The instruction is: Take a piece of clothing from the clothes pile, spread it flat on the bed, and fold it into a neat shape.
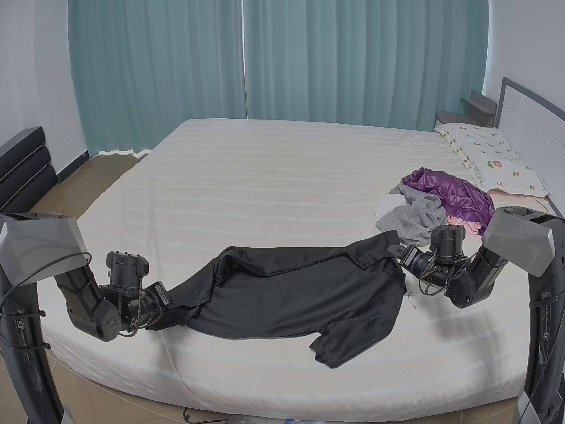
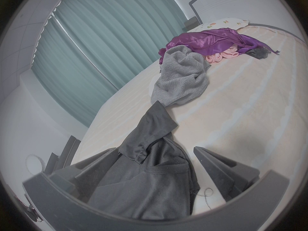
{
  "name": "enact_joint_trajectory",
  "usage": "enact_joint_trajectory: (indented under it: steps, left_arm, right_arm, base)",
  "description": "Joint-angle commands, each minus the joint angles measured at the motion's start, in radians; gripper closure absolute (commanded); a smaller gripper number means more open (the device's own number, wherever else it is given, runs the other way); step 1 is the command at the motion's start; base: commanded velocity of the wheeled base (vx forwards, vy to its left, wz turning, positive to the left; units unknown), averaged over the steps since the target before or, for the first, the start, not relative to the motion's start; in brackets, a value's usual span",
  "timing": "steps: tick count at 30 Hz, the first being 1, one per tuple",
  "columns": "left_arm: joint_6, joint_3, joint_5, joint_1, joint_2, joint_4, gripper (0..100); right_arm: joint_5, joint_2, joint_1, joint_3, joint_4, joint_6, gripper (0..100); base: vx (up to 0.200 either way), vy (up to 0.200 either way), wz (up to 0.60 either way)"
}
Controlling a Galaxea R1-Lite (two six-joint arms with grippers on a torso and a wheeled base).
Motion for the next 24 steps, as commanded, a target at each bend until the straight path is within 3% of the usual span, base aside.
enact_joint_trajectory:
  steps: [1, 5, 8, 13, 18, 24]
  left_arm:
    - [-0.014, -0.001, -0.001, 0.0, 0.005, -0.001, 100]
    - [-0.067, 0.003, -0.003, 0.0, 0.005, -0.001, 100]
    - [-0.092, 0.011, -0.009, -0.002, 0.007, -0.003, 100]
    - [-0.122, 0.014, -0.05, -0.002, 0.003, -0.003, 100]
    - [-0.132, 0.016, -0.055, -0.002, 0.005, -0.003, 100]
    - [-0.139, 0.016, -0.055, -0.002, 0.003, -0.005, 100]
  right_arm:
    - [0.014, -0.127, -0.007, 0.104, -0.008, 0.03, 0]
    - [0.085, -0.216, 0.013, 0.268, -0.037, 0.018, 0]
    - [0.102, -0.274, 0.019, 0.376, -0.082, 0.018, 0]
    - [0.142, -0.283, 0.114, 0.54, -0.106, -0.007, 0]
    - [0.131, -0.177, 0.204, 0.544, -0.111, -0.003, 0]
    - [0.099, -0.088, 0.255, 0.508, -0.111, -0.002, 0]
  base:
    - [0.0, 0.0, 0.0]
    - [0.0, 0.0, 0.0]
    - [0.0, 0.0, 0.0]
    - [0.0, 0.0, 0.0]
    - [0.0, 0.0, 0.0]
    - [0.0, 0.0, 0.0]
